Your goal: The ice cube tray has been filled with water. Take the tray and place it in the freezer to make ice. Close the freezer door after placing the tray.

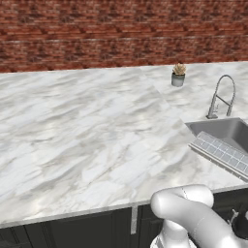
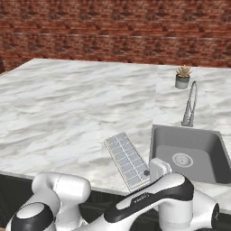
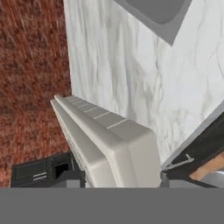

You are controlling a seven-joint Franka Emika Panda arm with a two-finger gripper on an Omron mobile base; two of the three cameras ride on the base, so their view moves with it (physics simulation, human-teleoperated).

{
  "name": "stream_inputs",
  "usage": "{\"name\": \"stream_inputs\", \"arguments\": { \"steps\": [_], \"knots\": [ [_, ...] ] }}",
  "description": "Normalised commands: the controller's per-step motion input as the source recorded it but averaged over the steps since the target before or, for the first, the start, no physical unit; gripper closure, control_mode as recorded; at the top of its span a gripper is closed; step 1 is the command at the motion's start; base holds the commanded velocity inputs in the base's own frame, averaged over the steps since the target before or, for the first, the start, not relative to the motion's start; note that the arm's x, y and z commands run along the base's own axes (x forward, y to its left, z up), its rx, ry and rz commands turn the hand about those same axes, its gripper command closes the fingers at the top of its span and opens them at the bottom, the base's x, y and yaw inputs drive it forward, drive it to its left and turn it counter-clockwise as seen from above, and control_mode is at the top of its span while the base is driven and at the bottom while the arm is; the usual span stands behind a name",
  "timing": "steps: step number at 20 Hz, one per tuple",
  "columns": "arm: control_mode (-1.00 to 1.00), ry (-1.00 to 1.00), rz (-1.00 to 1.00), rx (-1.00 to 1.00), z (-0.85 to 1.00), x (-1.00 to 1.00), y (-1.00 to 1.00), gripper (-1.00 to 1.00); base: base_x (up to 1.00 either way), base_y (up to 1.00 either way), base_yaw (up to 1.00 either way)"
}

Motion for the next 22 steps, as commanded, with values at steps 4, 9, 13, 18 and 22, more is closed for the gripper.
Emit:
{"name": "stream_inputs", "arguments": {
  "steps": [4,9,13,18,22],
  "knots": [
    [-1.00,-0.02,-0.08,0.00,0.90,0.00,0.24,1.00,0.00,0.00,0.00],
    [-1.00,0.00,-0.12,0.00,0.65,0.00,0.51,1.00,0.00,0.00,0.00],
    [-1.00,0.01,-0.16,0.02,0.50,0.00,0.71,1.00,0.00,0.00,0.00],
    [-1.00,0.07,-0.17,0.10,0.47,0.01,0.62,1.00,0.00,0.00,0.00],
    [-1.00,0.14,-0.17,0.16,0.32,0.03,0.57,1.00,0.00,0.00,0.00]
  ]
}}
